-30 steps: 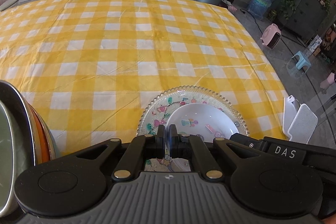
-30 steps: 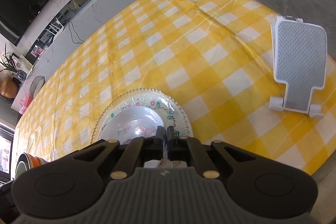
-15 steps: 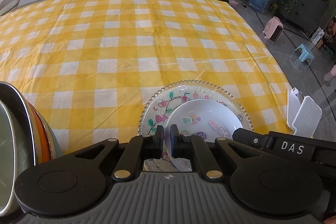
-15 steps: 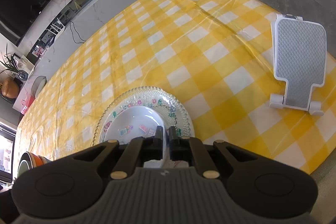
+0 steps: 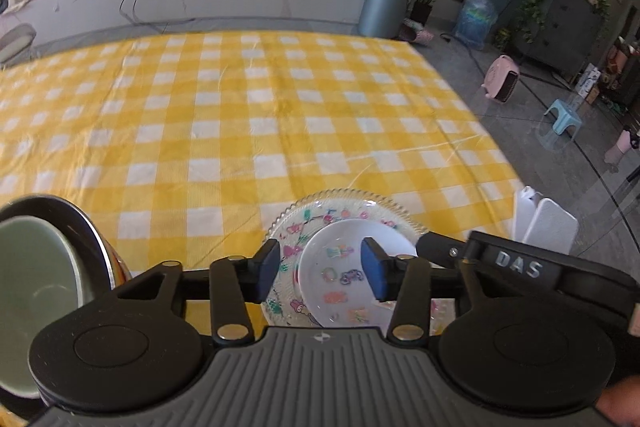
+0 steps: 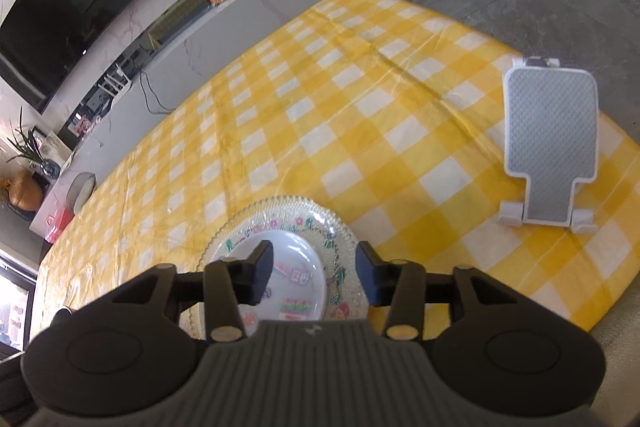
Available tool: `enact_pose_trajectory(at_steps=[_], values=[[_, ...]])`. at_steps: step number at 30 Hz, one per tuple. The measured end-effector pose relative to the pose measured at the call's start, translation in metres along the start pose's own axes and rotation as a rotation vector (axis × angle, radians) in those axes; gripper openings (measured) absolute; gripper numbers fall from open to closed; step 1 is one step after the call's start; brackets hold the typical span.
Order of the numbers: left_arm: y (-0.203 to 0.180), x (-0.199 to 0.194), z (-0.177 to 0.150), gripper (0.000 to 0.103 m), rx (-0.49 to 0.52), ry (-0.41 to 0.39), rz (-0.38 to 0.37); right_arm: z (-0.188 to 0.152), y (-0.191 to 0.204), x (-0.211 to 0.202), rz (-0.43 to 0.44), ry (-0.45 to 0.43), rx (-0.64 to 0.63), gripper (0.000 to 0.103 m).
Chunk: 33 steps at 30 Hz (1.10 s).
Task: Organize plates and bowls
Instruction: 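Open both grippers and lift them off the white bowl, then move both grippers to the rim of the steel bowl stack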
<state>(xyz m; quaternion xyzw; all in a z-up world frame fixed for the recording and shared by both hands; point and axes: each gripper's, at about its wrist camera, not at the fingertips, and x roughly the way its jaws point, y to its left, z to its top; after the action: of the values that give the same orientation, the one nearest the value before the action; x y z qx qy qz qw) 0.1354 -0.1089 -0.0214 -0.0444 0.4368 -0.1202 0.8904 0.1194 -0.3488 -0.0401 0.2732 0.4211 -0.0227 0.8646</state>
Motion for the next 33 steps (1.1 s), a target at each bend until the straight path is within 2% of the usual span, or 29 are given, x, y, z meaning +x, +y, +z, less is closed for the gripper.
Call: enact_pose_trajectory(at_steps=[1,3,5,11,13,15,17,21,24,28,33], values=[[0.001,-0.005,0.001,0.061,-0.008,0.004,-0.014,0.000,0.000,-0.002,-0.002,-0.010,-0.001,0.049],[0.010,-0.014,0.002,0.065,-0.063,0.027,-0.096,-0.001,0.001,-0.008,-0.005,-0.029,-0.010,0.054],[0.017,-0.026,0.003,0.068,-0.092,0.017,-0.137,-0.002,0.002,-0.013,-0.007,-0.045,-0.018,0.065],[0.028,-0.069,0.008,0.073,-0.040,-0.094,-0.080,-0.003,0.013,-0.018,-0.052,-0.033,-0.080,0.069],[0.033,-0.081,0.009,0.073,-0.010,-0.130,-0.040,-0.004,0.019,-0.023,-0.077,-0.029,-0.108,0.072],[0.042,-0.090,0.009,0.073,0.008,-0.143,0.021,-0.006,0.028,-0.028,-0.087,-0.008,-0.130,0.073],[0.053,-0.096,0.011,0.073,0.003,-0.141,0.048,-0.009,0.036,-0.032,-0.067,0.019,-0.143,0.073],[0.085,-0.107,0.014,0.073,-0.060,-0.132,0.059,-0.018,0.056,-0.042,0.027,0.065,-0.111,0.075],[0.115,-0.109,0.013,0.073,-0.144,-0.131,0.113,-0.026,0.081,-0.048,0.096,0.082,-0.131,0.076],[0.149,-0.109,0.007,0.073,-0.220,-0.117,0.155,-0.042,0.115,-0.048,0.147,0.108,-0.154,0.076],[0.179,-0.097,-0.005,0.073,-0.282,-0.046,0.179,-0.065,0.146,-0.030,0.189,0.187,-0.156,0.076]])
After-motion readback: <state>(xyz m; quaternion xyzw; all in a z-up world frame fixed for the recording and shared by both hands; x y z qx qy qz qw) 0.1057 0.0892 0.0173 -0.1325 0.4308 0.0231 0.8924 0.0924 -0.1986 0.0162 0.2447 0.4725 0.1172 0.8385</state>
